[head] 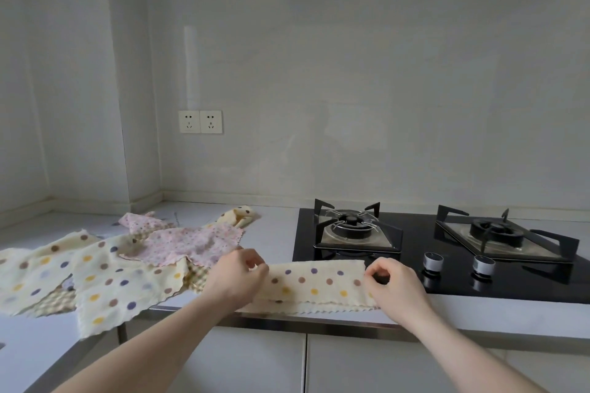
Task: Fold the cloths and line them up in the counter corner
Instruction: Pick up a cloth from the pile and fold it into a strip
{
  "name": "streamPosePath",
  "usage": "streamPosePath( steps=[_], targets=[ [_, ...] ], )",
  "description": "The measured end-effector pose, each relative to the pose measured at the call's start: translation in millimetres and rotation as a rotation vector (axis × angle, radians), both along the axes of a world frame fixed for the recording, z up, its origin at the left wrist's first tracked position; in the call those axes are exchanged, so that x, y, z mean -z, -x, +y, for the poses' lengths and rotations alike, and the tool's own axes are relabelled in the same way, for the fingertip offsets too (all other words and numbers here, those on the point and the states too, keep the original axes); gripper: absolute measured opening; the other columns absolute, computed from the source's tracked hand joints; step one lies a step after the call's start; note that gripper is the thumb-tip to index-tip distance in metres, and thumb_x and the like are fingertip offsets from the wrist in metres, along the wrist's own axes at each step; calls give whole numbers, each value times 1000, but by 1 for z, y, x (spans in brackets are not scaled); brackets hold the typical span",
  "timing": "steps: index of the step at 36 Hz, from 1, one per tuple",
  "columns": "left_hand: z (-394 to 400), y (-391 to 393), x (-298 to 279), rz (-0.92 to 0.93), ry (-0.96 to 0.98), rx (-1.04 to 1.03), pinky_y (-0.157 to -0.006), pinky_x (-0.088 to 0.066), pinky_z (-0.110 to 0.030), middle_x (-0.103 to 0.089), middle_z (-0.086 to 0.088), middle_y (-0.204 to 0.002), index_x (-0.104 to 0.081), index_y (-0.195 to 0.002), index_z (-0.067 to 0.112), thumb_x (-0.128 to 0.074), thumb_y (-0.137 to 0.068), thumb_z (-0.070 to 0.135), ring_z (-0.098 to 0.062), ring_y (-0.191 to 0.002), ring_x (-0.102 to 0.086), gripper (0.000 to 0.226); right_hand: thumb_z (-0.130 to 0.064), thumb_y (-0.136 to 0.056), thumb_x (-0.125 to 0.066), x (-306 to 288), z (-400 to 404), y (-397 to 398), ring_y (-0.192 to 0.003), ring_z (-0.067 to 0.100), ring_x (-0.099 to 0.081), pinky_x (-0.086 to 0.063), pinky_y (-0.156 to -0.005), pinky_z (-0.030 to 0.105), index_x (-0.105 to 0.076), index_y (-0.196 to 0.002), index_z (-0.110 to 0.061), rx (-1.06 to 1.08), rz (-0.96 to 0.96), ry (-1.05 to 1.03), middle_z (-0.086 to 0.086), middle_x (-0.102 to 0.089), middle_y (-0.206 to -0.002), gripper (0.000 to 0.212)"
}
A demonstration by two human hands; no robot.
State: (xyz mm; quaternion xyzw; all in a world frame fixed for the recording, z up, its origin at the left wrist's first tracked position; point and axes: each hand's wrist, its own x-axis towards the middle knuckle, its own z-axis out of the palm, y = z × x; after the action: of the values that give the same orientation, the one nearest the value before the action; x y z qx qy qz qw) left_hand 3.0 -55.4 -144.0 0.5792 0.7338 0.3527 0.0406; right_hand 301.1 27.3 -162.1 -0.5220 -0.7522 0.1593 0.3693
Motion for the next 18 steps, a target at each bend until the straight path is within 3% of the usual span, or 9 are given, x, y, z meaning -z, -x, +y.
streamPosePath(
  steps=[3,7,10,14,18],
  targets=[
    [11,3,-1,-2,10,-43,-61,-45,-20,-56,9,-115,-67,-107,32,-55,-89,39,-4,-86,-61,22,-36,-90,-68,4,12,6,-104,9,-60,-51,-85,31,-63,-102,-34,50,0,18,-18,-64,-109,13],
    [27,11,8,6,89,-34,-88,-51,-31,-53,6,-129,-59,-128,30,-56,-89,45,-12,-104,-59,42,-51,-94,-58,9,24,16,-122,15,-55,-43,-102,36,-55,-130,-31,138,-84,44,-13,-61,-130,40],
    [39,12,18,59,157,-31,-107,-43,-41,-51,4,-138,-55,-133,33,-51,-90,49,-18,-121,-53,47,-58,-96,-46,13,30,23,-132,16,-46,-34,-108,37,-50,-138,-32,181,-215,42,-12,-55,-140,49],
    [49,10,28,149,181,-39,-112,-27,-42,-50,9,-138,-58,-130,38,-45,-92,50,-16,-128,-45,42,-59,-96,-38,15,35,25,-135,16,-40,-28,-112,37,-51,-139,-34,170,-332,57,-12,-47,-145,51],
    [57,12,28,94,146,-19,-106,-30,-40,-56,13,-125,-64,-107,40,-49,-89,46,-14,-118,-47,25,-56,-94,-41,13,40,26,-131,15,-42,-30,-111,38,-54,-132,-37,168,-341,55,-13,-48,-140,45]
  ],
)
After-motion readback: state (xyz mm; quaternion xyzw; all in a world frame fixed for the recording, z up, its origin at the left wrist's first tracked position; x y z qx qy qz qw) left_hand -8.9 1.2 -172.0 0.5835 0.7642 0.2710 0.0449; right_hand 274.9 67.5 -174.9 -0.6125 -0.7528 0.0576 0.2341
